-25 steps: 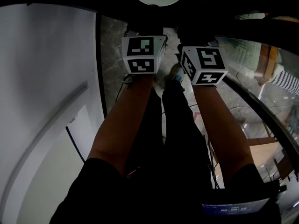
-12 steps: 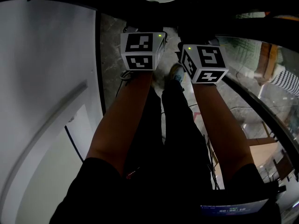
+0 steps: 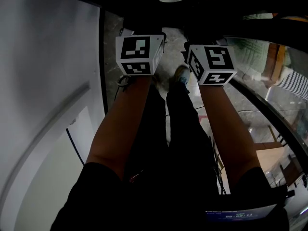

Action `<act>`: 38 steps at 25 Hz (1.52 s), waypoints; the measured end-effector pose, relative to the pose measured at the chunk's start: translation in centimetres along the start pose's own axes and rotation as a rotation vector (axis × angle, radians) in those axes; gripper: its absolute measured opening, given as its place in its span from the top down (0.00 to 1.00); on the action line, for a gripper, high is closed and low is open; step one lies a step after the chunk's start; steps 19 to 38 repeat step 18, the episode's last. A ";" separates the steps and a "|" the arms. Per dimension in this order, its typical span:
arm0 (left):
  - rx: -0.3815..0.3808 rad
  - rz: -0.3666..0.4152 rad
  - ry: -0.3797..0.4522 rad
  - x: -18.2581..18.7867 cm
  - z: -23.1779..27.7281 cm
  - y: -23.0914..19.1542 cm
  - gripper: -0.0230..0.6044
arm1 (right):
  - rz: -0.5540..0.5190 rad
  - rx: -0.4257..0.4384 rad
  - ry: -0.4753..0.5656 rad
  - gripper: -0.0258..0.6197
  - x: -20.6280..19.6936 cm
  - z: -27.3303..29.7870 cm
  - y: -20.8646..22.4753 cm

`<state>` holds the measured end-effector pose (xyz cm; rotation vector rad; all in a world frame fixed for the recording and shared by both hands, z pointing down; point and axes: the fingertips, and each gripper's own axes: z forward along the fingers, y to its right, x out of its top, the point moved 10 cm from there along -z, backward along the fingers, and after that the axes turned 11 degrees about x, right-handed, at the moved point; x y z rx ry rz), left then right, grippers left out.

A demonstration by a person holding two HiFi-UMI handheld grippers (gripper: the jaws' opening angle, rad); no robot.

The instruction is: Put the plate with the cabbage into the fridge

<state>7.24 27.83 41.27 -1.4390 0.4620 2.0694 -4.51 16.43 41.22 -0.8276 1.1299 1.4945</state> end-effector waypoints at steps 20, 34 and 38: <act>-0.043 -0.003 0.107 4.7 -5.3 -1.0 0.96 | -0.062 -0.019 0.070 0.95 4.5 -1.8 -4.3; -0.043 -0.003 0.107 4.7 -5.3 -1.0 0.96 | -0.062 -0.019 0.070 0.95 4.5 -1.8 -4.3; -0.043 -0.003 0.107 4.7 -5.3 -1.0 0.96 | -0.062 -0.019 0.070 0.95 4.5 -1.8 -4.3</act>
